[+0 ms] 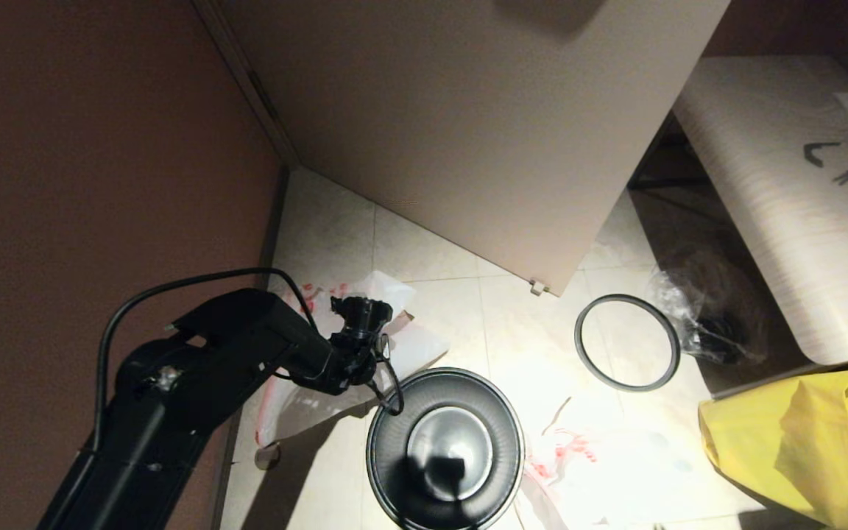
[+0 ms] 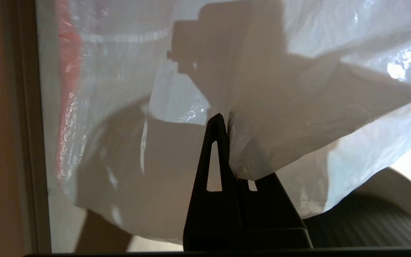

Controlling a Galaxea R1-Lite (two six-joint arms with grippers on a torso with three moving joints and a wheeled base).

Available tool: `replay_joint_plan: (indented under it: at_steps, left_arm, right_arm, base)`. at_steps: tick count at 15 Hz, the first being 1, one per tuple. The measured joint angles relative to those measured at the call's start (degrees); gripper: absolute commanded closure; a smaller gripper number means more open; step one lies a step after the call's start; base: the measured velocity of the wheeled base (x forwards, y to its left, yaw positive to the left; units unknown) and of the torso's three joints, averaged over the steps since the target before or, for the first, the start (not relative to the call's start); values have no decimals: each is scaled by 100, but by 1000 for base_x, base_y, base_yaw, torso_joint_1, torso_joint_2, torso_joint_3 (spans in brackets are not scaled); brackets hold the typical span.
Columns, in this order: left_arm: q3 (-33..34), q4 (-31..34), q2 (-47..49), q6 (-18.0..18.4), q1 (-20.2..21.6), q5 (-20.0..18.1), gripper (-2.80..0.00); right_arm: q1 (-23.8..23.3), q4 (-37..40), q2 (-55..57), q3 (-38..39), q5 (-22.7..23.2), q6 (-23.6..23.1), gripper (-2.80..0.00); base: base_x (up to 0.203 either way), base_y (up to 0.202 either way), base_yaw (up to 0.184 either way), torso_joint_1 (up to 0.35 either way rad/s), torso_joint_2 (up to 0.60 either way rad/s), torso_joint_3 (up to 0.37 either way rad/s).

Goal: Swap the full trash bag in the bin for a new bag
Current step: Pick up a new trash bag, then put the new garbage bag on the trash can

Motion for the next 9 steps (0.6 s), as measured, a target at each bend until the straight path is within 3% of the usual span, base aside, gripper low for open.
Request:
replay_joint_plan:
  at_steps: [3, 9]
  left_arm:
    - [1294, -475, -972, -250, -100, 17, 0]
    - [3265, -955, -3009, -292, -409, 25, 0]
  right_arm:
    - [0, 0, 0, 0, 0, 1, 0]
    - [0, 1, 0, 0, 0, 1, 0]
  base:
    - [0, 0, 0, 0, 0, 0]
    - [0, 0, 0, 0, 0, 0]
